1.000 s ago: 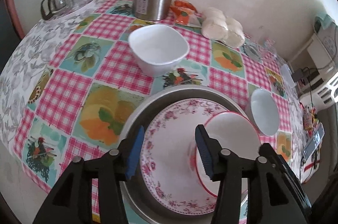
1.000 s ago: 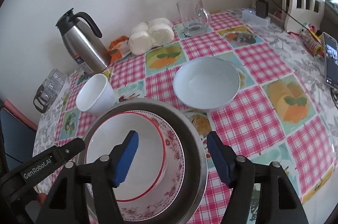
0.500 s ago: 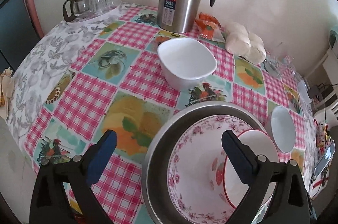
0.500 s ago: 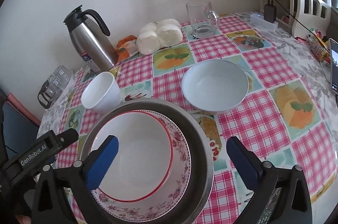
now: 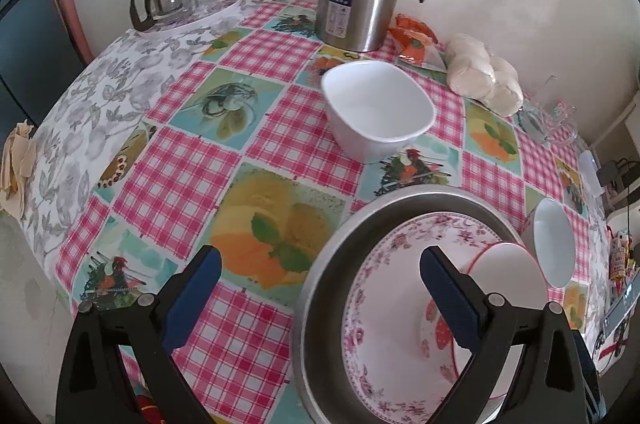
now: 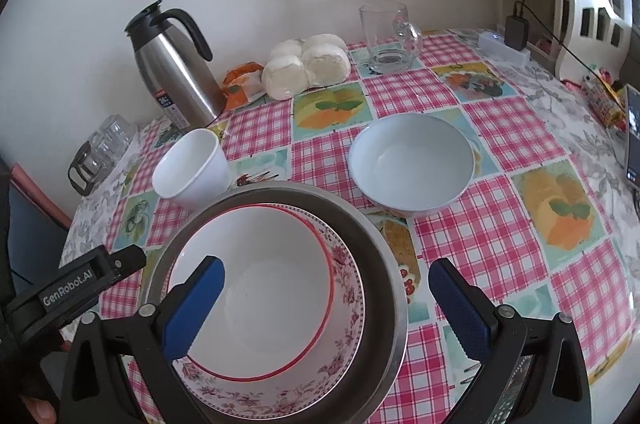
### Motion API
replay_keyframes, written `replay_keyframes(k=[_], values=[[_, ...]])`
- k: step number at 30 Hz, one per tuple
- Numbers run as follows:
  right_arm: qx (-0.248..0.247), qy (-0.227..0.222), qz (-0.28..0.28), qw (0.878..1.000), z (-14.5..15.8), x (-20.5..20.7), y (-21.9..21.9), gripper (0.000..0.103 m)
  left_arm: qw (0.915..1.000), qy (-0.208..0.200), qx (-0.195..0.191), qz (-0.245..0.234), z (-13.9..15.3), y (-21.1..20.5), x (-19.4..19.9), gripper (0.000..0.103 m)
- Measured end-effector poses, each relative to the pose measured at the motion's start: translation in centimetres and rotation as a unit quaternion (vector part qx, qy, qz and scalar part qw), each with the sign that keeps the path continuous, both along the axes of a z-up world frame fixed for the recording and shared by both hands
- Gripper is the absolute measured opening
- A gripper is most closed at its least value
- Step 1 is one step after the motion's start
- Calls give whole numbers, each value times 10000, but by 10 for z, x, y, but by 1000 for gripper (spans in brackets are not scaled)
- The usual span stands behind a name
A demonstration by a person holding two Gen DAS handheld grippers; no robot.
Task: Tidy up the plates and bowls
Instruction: 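Move both grippers toward the small square white bowl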
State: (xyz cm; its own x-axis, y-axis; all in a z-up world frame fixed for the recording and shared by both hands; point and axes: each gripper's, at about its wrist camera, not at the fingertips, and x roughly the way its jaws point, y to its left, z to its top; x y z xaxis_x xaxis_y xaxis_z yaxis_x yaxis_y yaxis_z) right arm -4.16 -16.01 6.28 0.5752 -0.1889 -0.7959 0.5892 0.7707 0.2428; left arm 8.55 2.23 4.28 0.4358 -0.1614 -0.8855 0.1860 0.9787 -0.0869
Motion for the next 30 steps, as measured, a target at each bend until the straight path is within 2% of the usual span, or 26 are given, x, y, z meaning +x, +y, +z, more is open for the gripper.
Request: replay_keyframes(k=[15, 30], values=[[-604, -63, 266, 9978, 15, 23, 39, 103, 9984, 121, 57, 544, -5, 48, 24, 100], [-803, 90, 696, 9943, 9, 53, 76, 103, 9948, 300, -120, 967, -14, 87, 51, 100]])
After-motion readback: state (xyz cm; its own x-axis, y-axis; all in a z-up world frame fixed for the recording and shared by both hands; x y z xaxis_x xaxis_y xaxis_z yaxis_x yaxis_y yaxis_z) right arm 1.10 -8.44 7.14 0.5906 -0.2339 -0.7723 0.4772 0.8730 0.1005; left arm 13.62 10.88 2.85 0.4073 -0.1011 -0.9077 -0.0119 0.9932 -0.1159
